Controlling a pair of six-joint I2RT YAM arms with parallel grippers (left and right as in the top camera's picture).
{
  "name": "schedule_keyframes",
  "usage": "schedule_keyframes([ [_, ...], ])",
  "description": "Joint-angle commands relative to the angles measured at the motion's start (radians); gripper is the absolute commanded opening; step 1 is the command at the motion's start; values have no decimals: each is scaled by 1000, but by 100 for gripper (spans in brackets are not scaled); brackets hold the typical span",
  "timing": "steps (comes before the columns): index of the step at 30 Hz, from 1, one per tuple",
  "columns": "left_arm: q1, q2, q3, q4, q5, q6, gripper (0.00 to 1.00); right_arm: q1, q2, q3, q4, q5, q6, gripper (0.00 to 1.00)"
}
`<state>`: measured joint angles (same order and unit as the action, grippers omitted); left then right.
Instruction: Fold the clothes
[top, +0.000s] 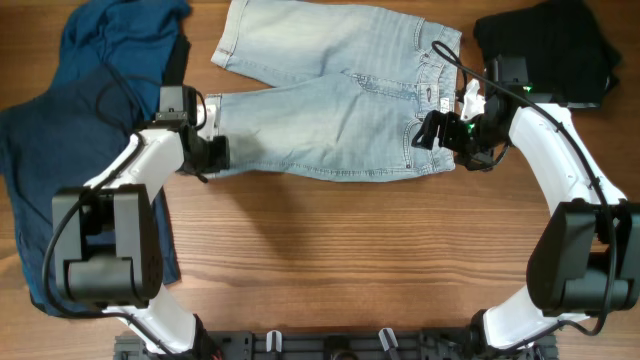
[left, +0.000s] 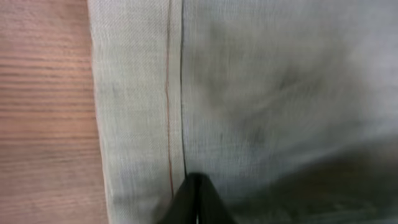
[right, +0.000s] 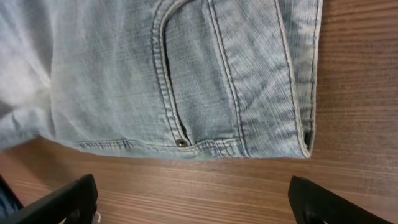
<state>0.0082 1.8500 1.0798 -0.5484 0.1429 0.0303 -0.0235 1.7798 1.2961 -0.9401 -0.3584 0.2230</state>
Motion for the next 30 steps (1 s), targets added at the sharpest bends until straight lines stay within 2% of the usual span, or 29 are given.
schedule_keyframes([
  [1, 0, 4, -1, -104, 12, -21, 4, -2, -3, -3, 12, 10, 12, 99],
  [6, 1, 2, 2, -99, -33, -30, 4, -2, -3, -3, 19, 11, 0, 99],
  [9, 8, -23, 30, -114, -36, -129, 4, -2, -3, -3, 12, 32, -21, 100],
  [12, 10, -68, 38, -196, -36, -151, 4, -2, -3, -8, 13, 100, -41, 99],
  [15, 10, -77, 35, -265, -26, -214, 17, -2, -3, -59, 67, 185, -68, 99],
  [18, 11, -71, 7, -238, -25, -227, 34, -2, -3, -127, 158, 202, -65, 98],
  [20, 11, -71, -16, -190, -25, -260, 41, -2, -3, -154, 199, 202, -66, 99],
  [25, 11, -69, -68, -59, -36, -274, 46, -2, -2, -193, 267, 198, -93, 98],
  [30, 11, -69, -93, 1, -148, -274, 61, -2, -1, -195, 283, 194, -93, 98],
])
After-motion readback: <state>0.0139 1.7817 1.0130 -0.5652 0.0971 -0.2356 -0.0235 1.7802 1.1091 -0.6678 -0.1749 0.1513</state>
